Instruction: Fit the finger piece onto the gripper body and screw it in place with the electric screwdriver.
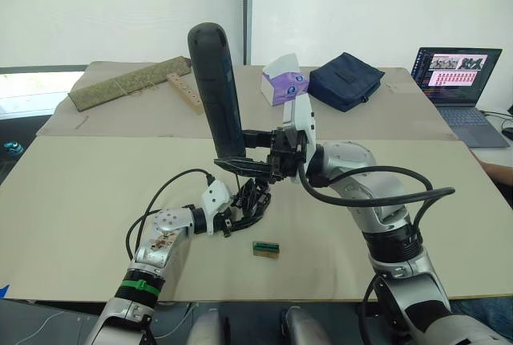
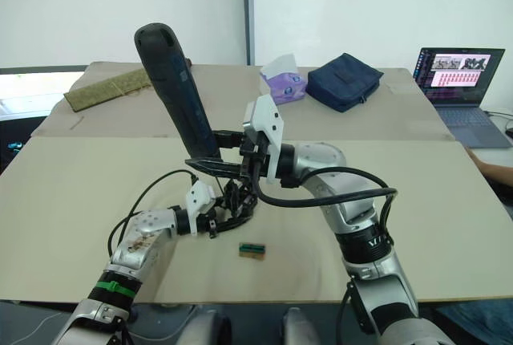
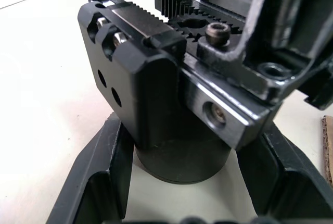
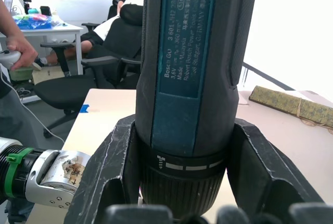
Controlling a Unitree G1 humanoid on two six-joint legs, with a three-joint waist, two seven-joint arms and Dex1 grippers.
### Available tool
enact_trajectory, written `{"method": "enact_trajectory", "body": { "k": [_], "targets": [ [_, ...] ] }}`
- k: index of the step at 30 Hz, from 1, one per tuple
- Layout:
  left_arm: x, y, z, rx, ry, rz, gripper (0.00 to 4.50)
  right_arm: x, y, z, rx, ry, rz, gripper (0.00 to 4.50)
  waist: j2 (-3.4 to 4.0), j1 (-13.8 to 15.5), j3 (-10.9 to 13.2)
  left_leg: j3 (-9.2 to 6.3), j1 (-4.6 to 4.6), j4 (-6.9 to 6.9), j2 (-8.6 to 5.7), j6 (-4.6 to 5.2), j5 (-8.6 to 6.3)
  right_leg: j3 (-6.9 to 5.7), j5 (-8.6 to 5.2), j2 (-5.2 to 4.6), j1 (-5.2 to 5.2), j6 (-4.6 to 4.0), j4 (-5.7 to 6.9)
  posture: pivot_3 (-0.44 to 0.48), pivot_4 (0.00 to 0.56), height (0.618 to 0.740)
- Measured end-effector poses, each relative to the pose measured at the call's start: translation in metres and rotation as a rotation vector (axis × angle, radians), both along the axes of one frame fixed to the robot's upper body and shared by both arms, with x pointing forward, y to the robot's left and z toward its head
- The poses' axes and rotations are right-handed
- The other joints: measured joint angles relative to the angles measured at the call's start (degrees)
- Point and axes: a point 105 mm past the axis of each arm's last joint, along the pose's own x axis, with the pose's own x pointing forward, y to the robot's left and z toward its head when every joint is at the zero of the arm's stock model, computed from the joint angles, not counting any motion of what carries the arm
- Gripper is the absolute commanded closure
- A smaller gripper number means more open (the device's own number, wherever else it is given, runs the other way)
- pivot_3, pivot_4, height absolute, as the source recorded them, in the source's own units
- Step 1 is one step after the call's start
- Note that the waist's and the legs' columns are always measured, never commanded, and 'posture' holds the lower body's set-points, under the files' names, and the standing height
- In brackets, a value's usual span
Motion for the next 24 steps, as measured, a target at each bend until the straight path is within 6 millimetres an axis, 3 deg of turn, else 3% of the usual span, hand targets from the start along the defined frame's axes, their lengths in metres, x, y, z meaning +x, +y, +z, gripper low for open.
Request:
{"method": "enact_trajectory", "body": {
  "k": [24],
  "targets": [
    [-0.0001, 0.0001, 0.0000, 0.001, 0.000, -0.002, 2.20, -0.0002, -0.0004, -0.0060, 0.011, 0.019, -0.005, 2.58, 0.00, 0.0, 0.0, 0.00, 0.00, 0.00, 0.00, 0.00, 0.00, 0.00, 0.00, 0.00, 0.00, 0.00, 0.00, 0.000, 0.150, 0.740]
  ]
}}
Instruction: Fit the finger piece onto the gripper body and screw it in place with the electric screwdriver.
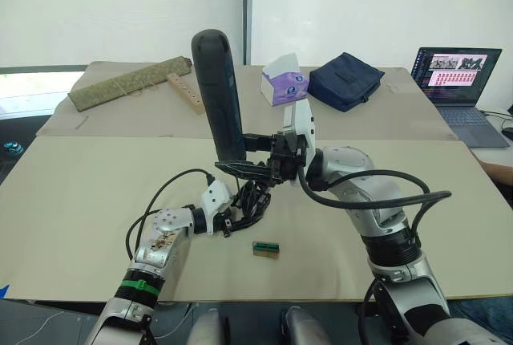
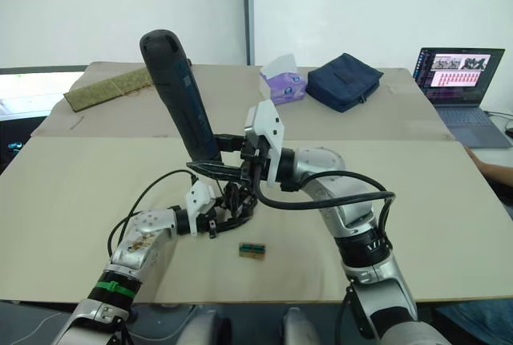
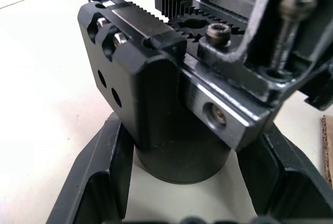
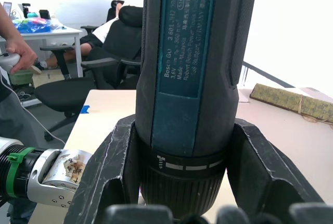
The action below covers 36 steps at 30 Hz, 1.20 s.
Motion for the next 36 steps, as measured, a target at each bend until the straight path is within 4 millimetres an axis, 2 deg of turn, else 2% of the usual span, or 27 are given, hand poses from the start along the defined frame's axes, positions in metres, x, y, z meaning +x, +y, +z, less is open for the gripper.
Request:
{"method": "enact_trajectory", "body": {
  "k": [36],
  "targets": [
    [-0.0001, 0.0001, -0.0001, 0.001, 0.000, -0.001, 2.20, -0.0017, 0.0000, -0.0018, 0.006, 0.000, 0.011, 2.58, 0.00, 0.0, 0.0, 0.00, 0.00, 0.00, 0.00, 0.00, 0.00, 0.00, 0.00, 0.00, 0.00, 0.00, 0.00, 0.000, 0.150, 0.740]
  ]
}}
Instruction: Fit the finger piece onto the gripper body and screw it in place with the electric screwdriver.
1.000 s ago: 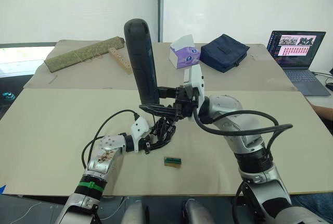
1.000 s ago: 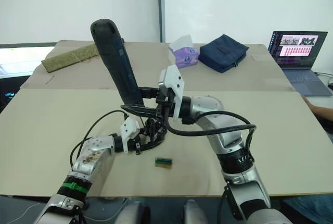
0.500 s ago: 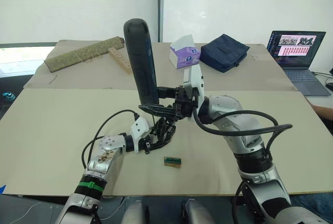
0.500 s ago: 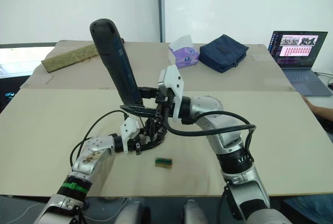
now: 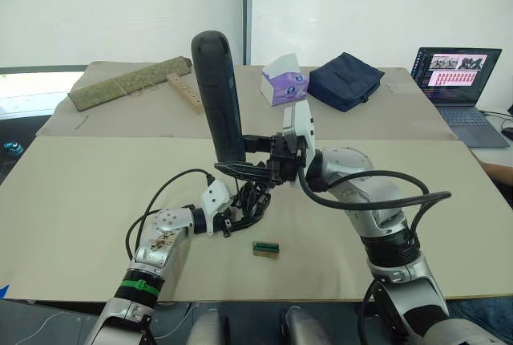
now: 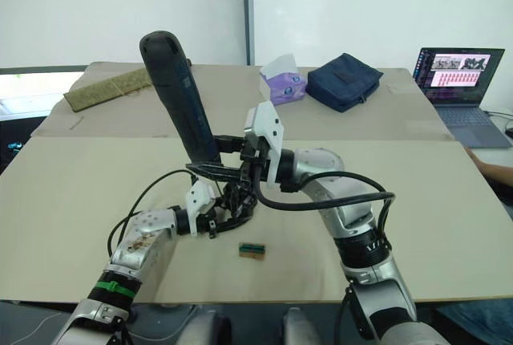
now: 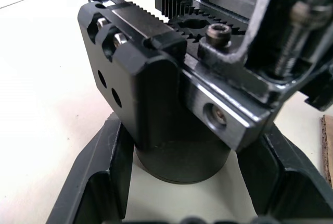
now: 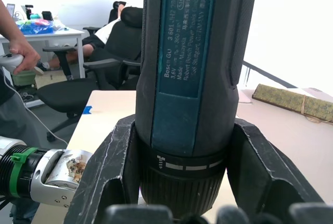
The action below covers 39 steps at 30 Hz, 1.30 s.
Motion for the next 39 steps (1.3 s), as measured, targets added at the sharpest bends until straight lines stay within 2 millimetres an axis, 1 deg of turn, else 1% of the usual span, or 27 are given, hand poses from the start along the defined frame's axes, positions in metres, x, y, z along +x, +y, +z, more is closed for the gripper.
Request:
{"method": "enact_trajectory", "body": {
  "k": [10, 39],
  "targets": [
    [0.0000, 0.0001, -0.0002, 0.001, 0.001, 0.000, 2.20, -0.0018, -0.0025, -0.0025, 0.020, -0.008, 0.003, 2.58, 0.00, 0.0, 0.0, 0.00, 0.02, 0.00, 0.00, 0.00, 0.00, 0.00, 0.00, 0.00, 0.01, 0.00, 0.00, 0.000, 0.150, 0.740],
    [0.0000, 0.0001, -0.0002, 0.001, 0.001, 0.000, 2.20, 0.0010, -0.0027, -0.0021, 0.030, -0.010, -0.020, 2.58, 0.01, 0.0, 0.0, 0.00, 0.02, 0.00, 0.00, 0.00, 0.00, 0.00, 0.00, 0.00, 0.01, 0.00, 0.00, 0.000, 0.150, 0.740]
  ]
}}
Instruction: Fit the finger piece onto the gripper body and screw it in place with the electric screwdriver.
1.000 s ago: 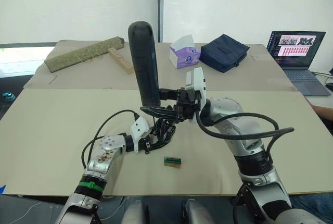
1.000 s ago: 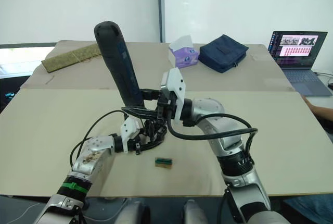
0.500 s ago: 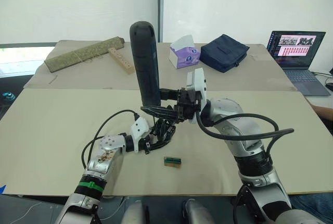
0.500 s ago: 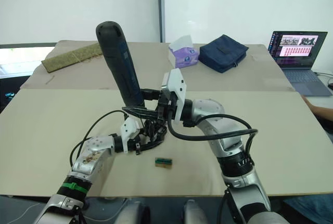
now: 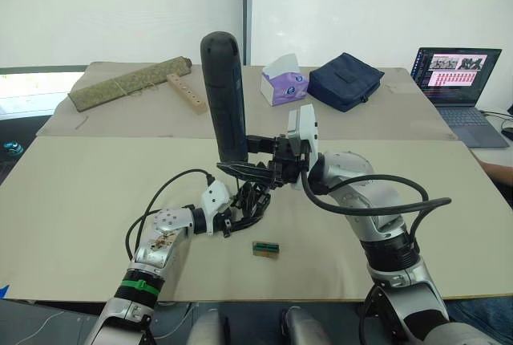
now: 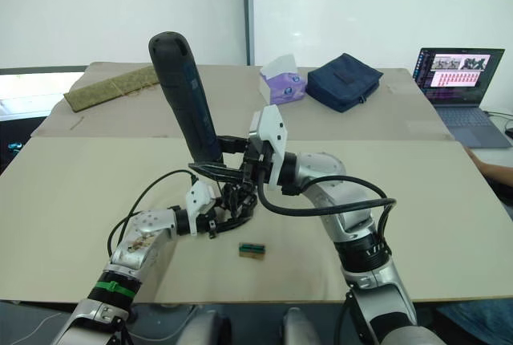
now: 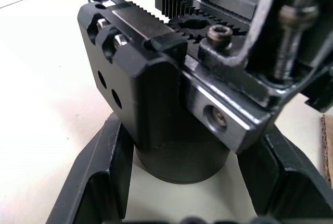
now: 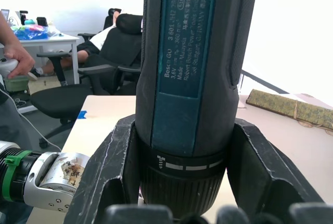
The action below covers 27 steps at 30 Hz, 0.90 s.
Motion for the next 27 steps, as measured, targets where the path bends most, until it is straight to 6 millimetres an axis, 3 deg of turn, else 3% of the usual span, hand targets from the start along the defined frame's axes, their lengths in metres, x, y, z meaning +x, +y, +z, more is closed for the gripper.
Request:
{"method": "enact_trajectory", "body": {
  "k": [27],
  "targets": [
    [-0.0001, -0.0001, 0.0000, -0.001, 0.001, -0.001, 2.20, 0.0022, -0.0013, -0.0062, 0.015, 0.020, -0.005, 2.58, 0.00, 0.0, 0.0, 0.01, 0.00, 0.00, 0.00, 0.00, 0.00, 0.00, 0.00, 0.00, 0.00, 0.00, 0.00, 0.000, 0.150, 0.740]
  ]
}}
